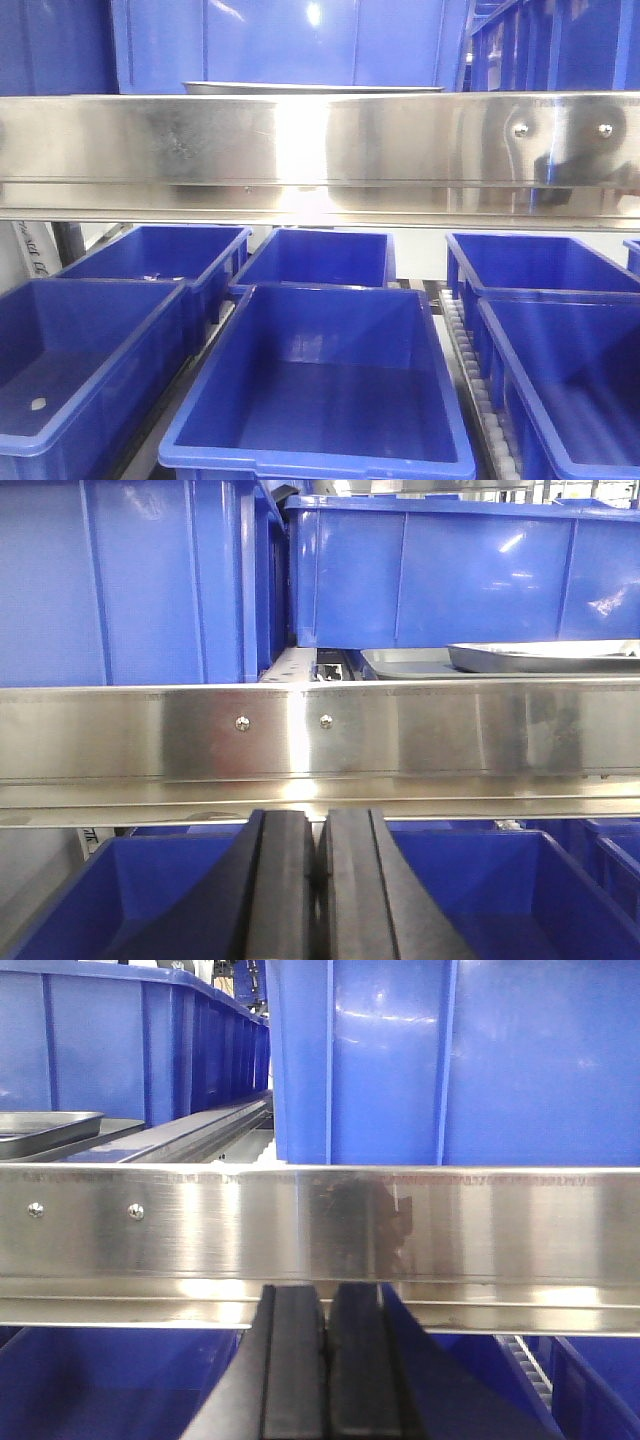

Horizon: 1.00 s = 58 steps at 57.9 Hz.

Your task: Stack silver trays without gaps

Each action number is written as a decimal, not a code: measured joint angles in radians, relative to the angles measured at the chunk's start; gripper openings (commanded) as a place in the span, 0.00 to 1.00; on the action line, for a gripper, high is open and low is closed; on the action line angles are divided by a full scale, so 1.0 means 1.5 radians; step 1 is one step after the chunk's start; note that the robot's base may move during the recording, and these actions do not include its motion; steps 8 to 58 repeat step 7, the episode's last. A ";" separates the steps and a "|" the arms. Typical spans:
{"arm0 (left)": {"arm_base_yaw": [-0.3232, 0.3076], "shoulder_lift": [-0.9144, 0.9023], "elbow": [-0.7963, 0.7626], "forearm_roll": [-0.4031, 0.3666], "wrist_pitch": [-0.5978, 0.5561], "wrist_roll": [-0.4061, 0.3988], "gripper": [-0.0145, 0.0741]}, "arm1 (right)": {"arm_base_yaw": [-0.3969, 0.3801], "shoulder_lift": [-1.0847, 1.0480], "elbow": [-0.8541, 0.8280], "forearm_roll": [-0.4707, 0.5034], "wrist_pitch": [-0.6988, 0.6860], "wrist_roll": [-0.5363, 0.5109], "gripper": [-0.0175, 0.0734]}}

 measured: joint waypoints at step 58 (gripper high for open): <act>0.000 0.000 0.000 0.000 0.000 0.000 0.16 | 0.000 0.000 0.000 0.000 0.000 0.000 0.11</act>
